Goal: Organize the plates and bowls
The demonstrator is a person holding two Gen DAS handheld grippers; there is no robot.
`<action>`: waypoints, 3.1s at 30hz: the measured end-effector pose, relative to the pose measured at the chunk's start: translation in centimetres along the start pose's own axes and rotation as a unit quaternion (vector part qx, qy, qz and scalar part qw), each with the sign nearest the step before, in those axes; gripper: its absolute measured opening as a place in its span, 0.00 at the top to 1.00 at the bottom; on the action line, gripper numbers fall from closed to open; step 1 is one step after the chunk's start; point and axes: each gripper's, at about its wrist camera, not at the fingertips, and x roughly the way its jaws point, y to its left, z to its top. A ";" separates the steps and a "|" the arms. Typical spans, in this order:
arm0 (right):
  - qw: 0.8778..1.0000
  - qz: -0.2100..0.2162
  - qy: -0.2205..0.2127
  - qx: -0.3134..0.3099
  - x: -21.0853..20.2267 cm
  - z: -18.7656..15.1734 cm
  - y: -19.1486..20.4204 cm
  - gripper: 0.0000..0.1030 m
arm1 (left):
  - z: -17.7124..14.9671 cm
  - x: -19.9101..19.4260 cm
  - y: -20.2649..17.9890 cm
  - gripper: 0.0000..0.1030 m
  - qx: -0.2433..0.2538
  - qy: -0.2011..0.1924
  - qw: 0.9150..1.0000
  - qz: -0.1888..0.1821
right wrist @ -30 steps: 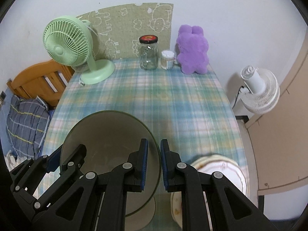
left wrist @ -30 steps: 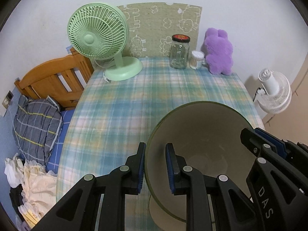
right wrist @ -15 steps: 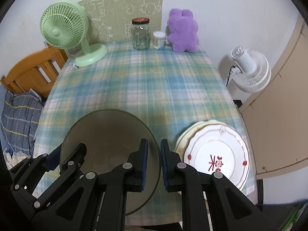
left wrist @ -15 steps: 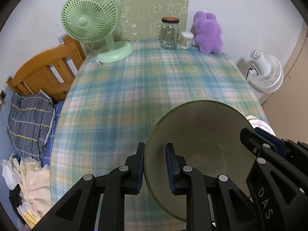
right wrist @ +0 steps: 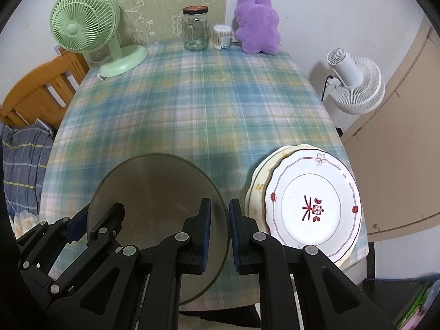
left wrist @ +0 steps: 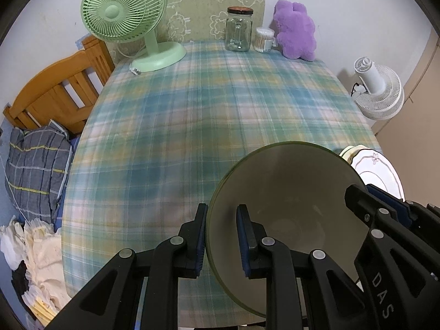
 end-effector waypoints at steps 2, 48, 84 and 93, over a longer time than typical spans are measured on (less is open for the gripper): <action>1.000 0.001 0.002 -0.001 0.2 0.1 0.1 0.84 | 0.0 0.3 0.2 0.83 -0.002 0.003 1.000 0.000; 0.999 0.010 -0.011 0.040 2.2 -0.6 -2.8 0.34 | -1.3 3.4 1.9 0.25 -0.024 0.034 0.998 -0.049; 0.983 0.153 0.085 0.055 9.7 -0.2 -1.4 0.58 | -0.6 6.1 0.7 0.52 -0.036 0.052 0.996 -0.057; 0.979 0.174 0.095 0.053 9.9 0.0 -2.1 0.61 | -0.3 6.1 0.1 0.60 -0.023 0.047 0.997 -0.064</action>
